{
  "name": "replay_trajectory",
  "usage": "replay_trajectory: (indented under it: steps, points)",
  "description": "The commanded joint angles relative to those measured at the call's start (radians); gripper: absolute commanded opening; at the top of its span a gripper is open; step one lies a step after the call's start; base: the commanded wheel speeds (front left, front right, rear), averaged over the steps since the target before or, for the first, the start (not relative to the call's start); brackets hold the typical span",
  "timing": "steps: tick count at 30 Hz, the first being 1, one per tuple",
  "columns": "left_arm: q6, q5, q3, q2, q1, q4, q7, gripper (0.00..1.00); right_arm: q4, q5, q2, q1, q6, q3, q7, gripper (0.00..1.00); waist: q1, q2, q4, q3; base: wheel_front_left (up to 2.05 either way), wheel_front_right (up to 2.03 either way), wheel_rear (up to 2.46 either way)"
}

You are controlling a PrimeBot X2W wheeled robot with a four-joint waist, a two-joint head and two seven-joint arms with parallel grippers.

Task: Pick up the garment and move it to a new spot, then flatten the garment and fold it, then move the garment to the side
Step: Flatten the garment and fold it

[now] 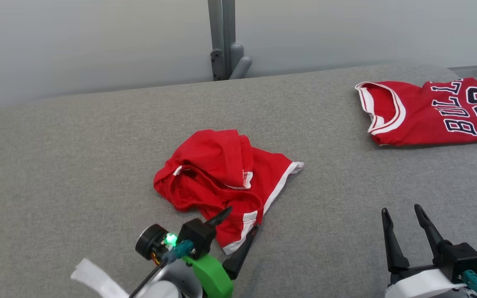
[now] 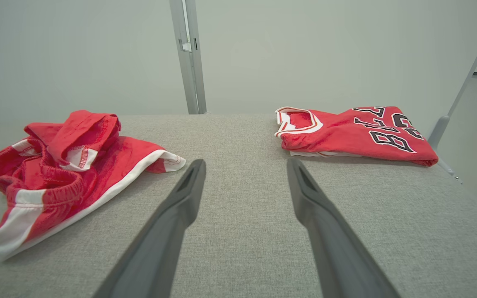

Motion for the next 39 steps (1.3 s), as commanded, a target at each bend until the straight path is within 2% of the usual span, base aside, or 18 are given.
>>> replay_trajectory:
  steps: [1,9,19,20,22,25,27,32,39]
  points:
    - [0.002,-0.042,-0.075,0.034,-0.076,0.021,0.057,1.0,0.006,0.01,-0.003,-0.007,-0.001,0.006,-0.003,1.0,0.0,0.0046,-0.027,0.002,0.0,0.0,0.0]
    - [0.002,-0.134,-0.247,0.071,-0.256,0.144,0.199,1.0,0.016,0.025,-0.003,-0.016,-0.001,0.02,-0.003,1.0,0.0,0.0046,-0.087,0.007,0.0,0.0,0.0]
    - [0.002,-0.202,-0.331,0.082,-0.358,0.344,0.242,1.0,0.026,0.03,-0.003,-0.014,-0.001,0.017,-0.003,1.0,0.0,0.0046,-0.122,0.018,0.0,0.0,0.0]
    - [0.002,-0.213,-0.341,0.081,-0.36,0.355,0.247,0.75,0.027,0.029,-0.003,-0.014,-0.001,0.017,-0.003,1.0,0.0,0.0046,-0.121,0.02,0.0,0.0,0.0]
    - [0.002,-0.233,-0.35,0.082,-0.365,0.371,0.255,0.0,0.029,0.028,-0.003,-0.016,-0.001,0.016,-0.003,1.0,0.0,0.0046,-0.115,0.023,0.0,0.0,0.0]
    - [0.002,-0.271,-0.338,0.086,-0.354,0.378,0.242,0.0,0.029,0.029,-0.003,-0.023,-0.001,0.019,-0.003,1.0,0.0,0.0046,-0.104,0.024,0.0,0.0,0.0]
    - [0.018,-0.292,-0.311,0.092,-0.336,0.372,0.21,0.0,0.025,0.035,-0.002,-0.028,-0.001,0.025,-0.003,1.0,0.0,0.0046,-0.095,0.022,0.0,0.0,0.0]
    - [0.115,-0.364,-0.195,0.111,-0.259,0.293,0.088,0.0,0.011,0.03,-0.002,-0.056,-0.001,0.07,-0.003,1.0,0.0,0.0046,-0.066,0.017,0.0,0.0,0.0]
    - [0.258,-0.468,-0.03,0.197,-0.072,0.094,-0.032,0.0,0.033,0.019,-0.025,-0.135,-0.001,0.114,-0.003,1.0,0.0,0.0046,-0.015,0.025,0.0,0.0,0.0]
